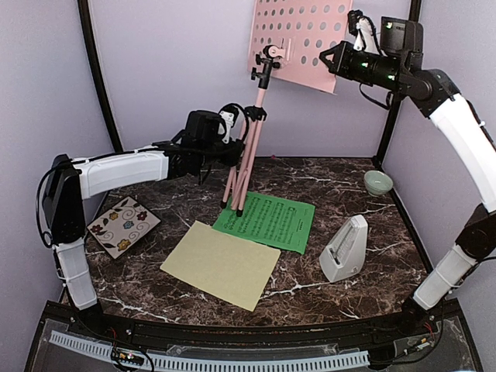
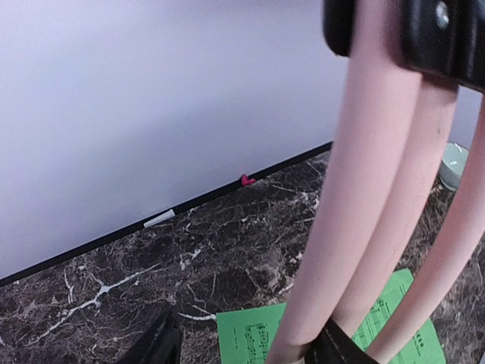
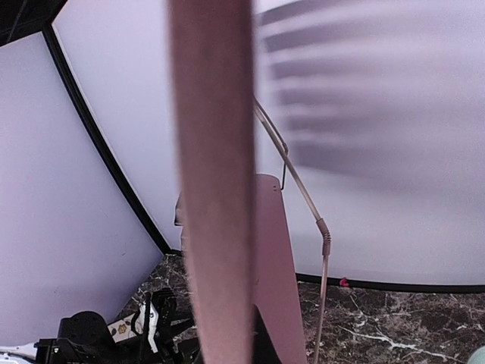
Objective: Set up the instrument practice props
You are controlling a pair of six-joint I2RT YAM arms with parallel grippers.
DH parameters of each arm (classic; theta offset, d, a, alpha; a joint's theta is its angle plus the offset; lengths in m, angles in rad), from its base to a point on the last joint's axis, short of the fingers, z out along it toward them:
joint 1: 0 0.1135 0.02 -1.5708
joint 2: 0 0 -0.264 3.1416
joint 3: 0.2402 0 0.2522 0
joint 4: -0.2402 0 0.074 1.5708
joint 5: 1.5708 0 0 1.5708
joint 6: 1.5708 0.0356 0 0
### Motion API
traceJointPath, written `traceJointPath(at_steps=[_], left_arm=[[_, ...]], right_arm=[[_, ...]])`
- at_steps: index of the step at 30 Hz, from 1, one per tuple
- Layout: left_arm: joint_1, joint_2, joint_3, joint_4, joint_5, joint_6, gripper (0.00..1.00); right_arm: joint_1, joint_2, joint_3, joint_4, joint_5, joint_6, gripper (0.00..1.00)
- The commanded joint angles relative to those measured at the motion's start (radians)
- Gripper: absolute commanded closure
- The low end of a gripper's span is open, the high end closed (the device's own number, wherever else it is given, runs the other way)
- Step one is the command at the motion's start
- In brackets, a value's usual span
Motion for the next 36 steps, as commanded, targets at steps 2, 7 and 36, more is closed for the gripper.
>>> traceJointPath(at_steps=[2,7,36], left_arm=[[0.002,0.09,0.13,-0.081,-0.21,-0.067,0.45],[-0.007,0.135,0.17,-0.057,-0.336,0.004,0.48],[0.137,-0.078,-0.369,0.492,0.027,0.587,0.95]], right_arm=[[0.056,-0.092,0.071,0.573,-0.07,0.111,1.0],[0.087,-0.069,0.085,0.593,-0.062,0.119,1.0],[0.101,-0.033,0.294,0.47,-0.029,-0.001,1.0]])
